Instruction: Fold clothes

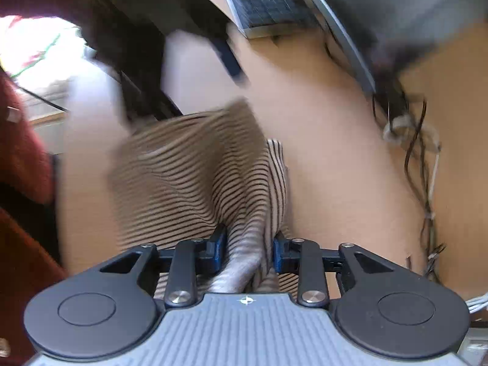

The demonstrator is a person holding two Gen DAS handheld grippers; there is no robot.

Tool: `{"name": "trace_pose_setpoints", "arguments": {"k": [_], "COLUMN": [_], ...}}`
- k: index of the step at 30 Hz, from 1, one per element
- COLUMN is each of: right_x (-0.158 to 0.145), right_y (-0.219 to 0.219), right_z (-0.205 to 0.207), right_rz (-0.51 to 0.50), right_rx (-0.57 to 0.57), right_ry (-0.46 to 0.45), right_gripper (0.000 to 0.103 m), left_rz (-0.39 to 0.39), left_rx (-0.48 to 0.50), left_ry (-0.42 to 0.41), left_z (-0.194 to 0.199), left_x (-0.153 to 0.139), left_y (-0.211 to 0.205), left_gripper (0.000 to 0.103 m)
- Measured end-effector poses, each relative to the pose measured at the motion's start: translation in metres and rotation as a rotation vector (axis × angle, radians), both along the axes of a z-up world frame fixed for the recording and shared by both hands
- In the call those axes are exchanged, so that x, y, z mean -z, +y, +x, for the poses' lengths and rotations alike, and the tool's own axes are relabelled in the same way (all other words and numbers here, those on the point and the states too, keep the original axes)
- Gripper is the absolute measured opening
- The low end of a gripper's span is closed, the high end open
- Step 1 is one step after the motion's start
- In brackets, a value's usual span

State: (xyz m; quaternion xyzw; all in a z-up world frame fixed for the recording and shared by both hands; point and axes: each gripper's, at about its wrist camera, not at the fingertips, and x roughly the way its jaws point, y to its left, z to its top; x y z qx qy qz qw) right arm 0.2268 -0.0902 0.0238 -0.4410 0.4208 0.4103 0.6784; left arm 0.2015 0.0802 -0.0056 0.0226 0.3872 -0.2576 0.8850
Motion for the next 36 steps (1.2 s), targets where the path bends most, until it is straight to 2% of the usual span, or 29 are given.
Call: {"name": "trace_pose_setpoints", "arguments": {"k": [2,4,7,10,12,14,16,21,24,27,32,36], "right_x": [0.013,0.013,0.009,0.001,-0.009,-0.02,-0.029,-0.039,-0.03,-0.004,0.048,0.052], "right_y": [-0.007,-0.015,-0.021,-0.025,-0.031,-0.039,-0.052,-0.081,-0.091,-0.097,-0.106,-0.109], "right_z": [0.015,0.022,0.014,0.005,0.004,0.008,0.016,0.006,0.005,0.018,0.047,0.053], "right_rz": [0.038,0.092,0.117,0.136,0.158,0.188,0.21,0.245,0.271,0.301,0.344,0.374], "right_rx": [0.051,0.113,0.159,0.222,0.264,0.311,0.373,0.538,0.65,0.752,0.908,0.928], "right_ry": [0.015,0.019,-0.034,-0.078,-0.111,-0.154,-0.217,-0.374,-0.424,-0.409,-0.332,-0.326], "right_gripper": [0.04,0.049,0.061,0.069,0.072,0.078,0.085,0.101,0.103,0.103,0.103,0.103], "left_rz": [-0.044,-0.066,-0.109,-0.105,-0.067,-0.022,0.016,0.102,0.157,0.199,0.216,0.197], "left_rx": [-0.05,-0.041,0.051,0.217,0.321,0.377,0.392,0.342,0.33,0.346,0.359,0.358], "left_ry": [0.018,0.002,-0.028,-0.084,-0.113,-0.114,-0.09,-0.034,-0.006,0.008,0.014,0.022], "left_z": [-0.006,-0.016,-0.021,-0.022,-0.019,-0.011,0.001,0.03,0.044,0.054,0.065,0.073], "left_x": [-0.008,-0.02,-0.039,-0.05,-0.05,-0.045,-0.036,-0.026,-0.021,-0.018,-0.011,-0.007], "left_y": [0.018,0.02,0.006,-0.03,-0.057,-0.079,-0.093,-0.1,-0.099,-0.1,-0.106,-0.11], "left_gripper": [0.103,0.103,0.103,0.103,0.103,0.103,0.103,0.103,0.103,0.103,0.103,0.103]}}
